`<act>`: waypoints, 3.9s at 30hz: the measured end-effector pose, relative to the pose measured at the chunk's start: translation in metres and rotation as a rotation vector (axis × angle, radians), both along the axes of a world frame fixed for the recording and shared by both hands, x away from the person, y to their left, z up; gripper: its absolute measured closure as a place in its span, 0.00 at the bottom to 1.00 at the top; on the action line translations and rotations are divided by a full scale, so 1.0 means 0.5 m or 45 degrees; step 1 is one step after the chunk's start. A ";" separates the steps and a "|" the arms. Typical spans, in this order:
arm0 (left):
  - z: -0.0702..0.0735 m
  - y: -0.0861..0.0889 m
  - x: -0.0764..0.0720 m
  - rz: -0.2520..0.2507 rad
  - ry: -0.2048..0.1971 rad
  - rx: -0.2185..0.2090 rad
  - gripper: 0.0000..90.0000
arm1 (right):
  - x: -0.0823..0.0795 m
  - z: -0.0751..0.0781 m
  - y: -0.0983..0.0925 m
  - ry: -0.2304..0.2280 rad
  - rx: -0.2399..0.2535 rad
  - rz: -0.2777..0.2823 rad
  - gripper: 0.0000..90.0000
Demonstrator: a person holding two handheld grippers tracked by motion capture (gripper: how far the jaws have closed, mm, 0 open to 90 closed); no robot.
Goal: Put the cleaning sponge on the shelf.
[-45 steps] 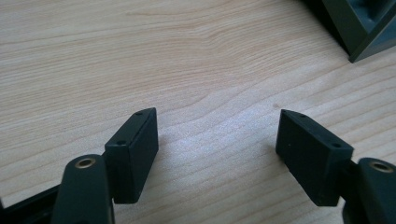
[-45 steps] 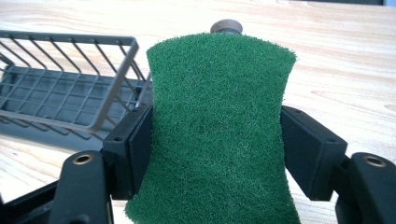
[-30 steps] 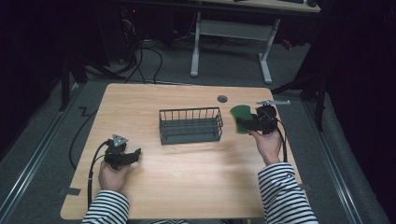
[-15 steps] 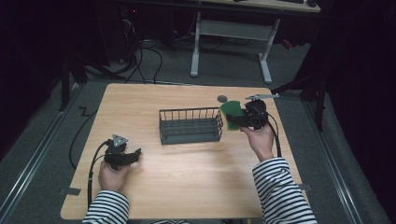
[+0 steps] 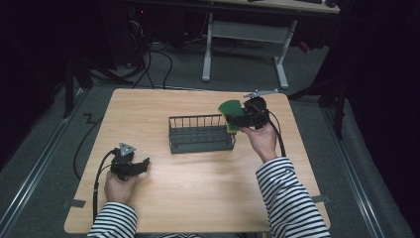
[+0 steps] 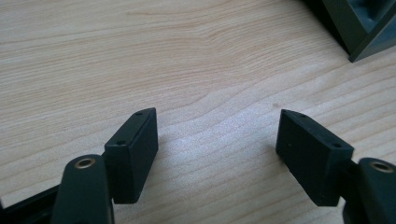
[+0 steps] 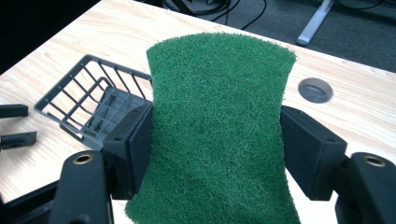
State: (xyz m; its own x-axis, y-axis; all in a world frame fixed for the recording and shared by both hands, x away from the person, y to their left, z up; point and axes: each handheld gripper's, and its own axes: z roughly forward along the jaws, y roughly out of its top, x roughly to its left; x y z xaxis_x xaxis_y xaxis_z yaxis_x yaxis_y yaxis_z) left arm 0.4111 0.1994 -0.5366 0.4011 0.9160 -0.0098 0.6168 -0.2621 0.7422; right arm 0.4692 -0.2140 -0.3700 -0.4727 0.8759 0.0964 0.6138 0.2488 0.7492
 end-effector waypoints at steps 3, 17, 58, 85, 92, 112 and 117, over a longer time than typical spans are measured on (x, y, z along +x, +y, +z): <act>0.000 0.000 0.000 -0.001 0.001 0.001 0.34 | 0.016 -0.004 0.020 0.013 0.012 0.009 0.34; 0.000 0.001 0.000 -0.002 0.002 -0.002 0.34 | 0.071 -0.047 0.074 0.085 -0.062 -0.013 0.34; 0.000 0.001 0.000 -0.001 0.001 -0.004 0.34 | 0.077 -0.110 0.127 0.114 -0.215 0.000 0.34; 0.000 0.002 0.000 -0.001 0.001 -0.010 0.34 | 0.067 -0.130 0.129 0.134 -0.264 0.012 0.34; 0.000 0.001 0.000 -0.002 0.002 -0.007 0.34 | 0.060 -0.123 0.120 0.119 -0.234 0.027 0.26; 0.000 0.001 0.000 -0.001 0.001 -0.006 0.34 | -0.001 -0.084 0.005 0.023 -0.089 -0.055 0.25; 0.000 0.001 0.000 -0.002 0.001 -0.005 0.34 | -0.026 -0.074 -0.034 -0.012 -0.030 -0.093 0.28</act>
